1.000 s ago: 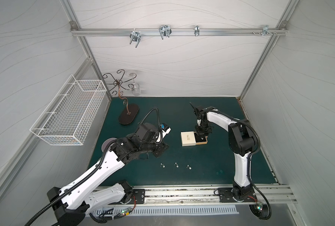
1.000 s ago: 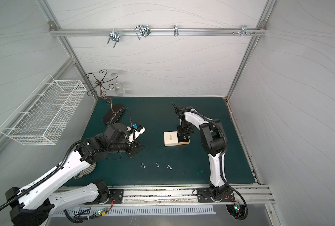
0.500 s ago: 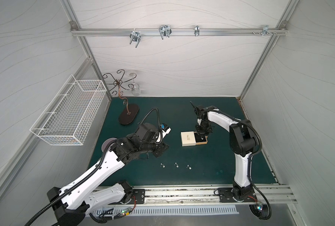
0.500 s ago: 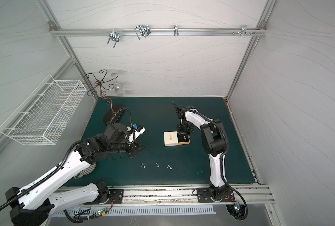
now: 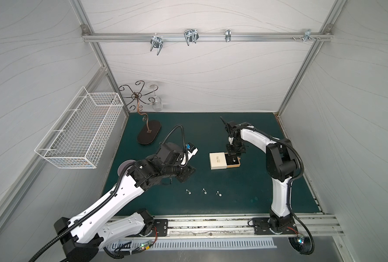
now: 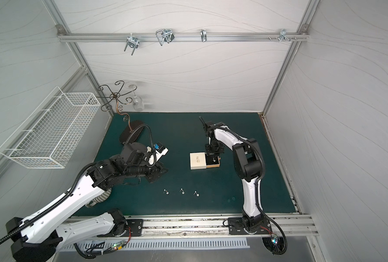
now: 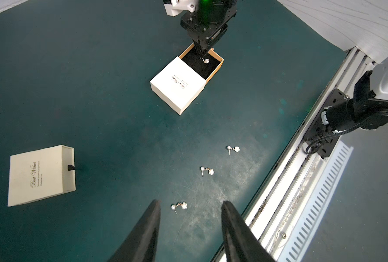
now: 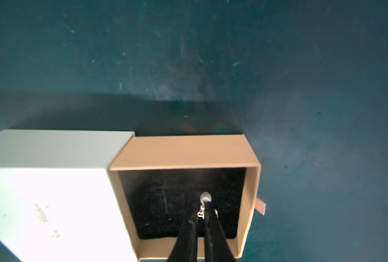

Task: Place the earrings into the drawer-style jewelry box
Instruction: Insert the earring into the inner lining.

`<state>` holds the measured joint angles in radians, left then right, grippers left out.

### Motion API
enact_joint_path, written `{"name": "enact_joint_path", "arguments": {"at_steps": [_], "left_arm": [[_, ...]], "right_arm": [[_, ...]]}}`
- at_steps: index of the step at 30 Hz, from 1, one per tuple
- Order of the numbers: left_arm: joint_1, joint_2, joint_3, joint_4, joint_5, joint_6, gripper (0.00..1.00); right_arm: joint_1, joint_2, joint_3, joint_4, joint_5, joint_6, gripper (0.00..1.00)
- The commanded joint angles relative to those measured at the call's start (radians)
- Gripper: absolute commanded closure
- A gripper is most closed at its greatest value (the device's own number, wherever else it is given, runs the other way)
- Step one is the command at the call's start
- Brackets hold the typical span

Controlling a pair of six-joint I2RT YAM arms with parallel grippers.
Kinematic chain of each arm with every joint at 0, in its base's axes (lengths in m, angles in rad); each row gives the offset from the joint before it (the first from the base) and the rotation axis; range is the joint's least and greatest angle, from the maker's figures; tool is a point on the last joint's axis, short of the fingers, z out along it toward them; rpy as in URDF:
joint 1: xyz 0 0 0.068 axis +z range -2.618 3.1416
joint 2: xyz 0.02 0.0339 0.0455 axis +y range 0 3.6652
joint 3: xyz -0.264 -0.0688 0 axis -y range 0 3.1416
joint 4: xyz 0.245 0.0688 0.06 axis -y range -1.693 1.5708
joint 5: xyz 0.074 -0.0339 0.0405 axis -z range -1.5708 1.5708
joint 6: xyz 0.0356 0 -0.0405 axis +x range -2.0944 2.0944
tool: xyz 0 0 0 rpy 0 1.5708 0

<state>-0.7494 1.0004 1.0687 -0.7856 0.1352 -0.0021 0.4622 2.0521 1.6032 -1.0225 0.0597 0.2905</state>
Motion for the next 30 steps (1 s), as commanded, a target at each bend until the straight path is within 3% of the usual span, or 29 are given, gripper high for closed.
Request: {"name": "enact_joint_path", "arguments": {"at_steps": [1,30], "left_arm": [[-0.005,-0.017,0.003,0.039,0.014,0.021,0.52],[-0.009,-0.029,-0.003,0.041,0.016,0.021,0.51]], "right_arm": [[-0.008,-0.001,0.014,-0.025,0.005,-0.005,0.89],[-0.010,0.037,0.009,-0.004,0.003,-0.009,0.89]]}}
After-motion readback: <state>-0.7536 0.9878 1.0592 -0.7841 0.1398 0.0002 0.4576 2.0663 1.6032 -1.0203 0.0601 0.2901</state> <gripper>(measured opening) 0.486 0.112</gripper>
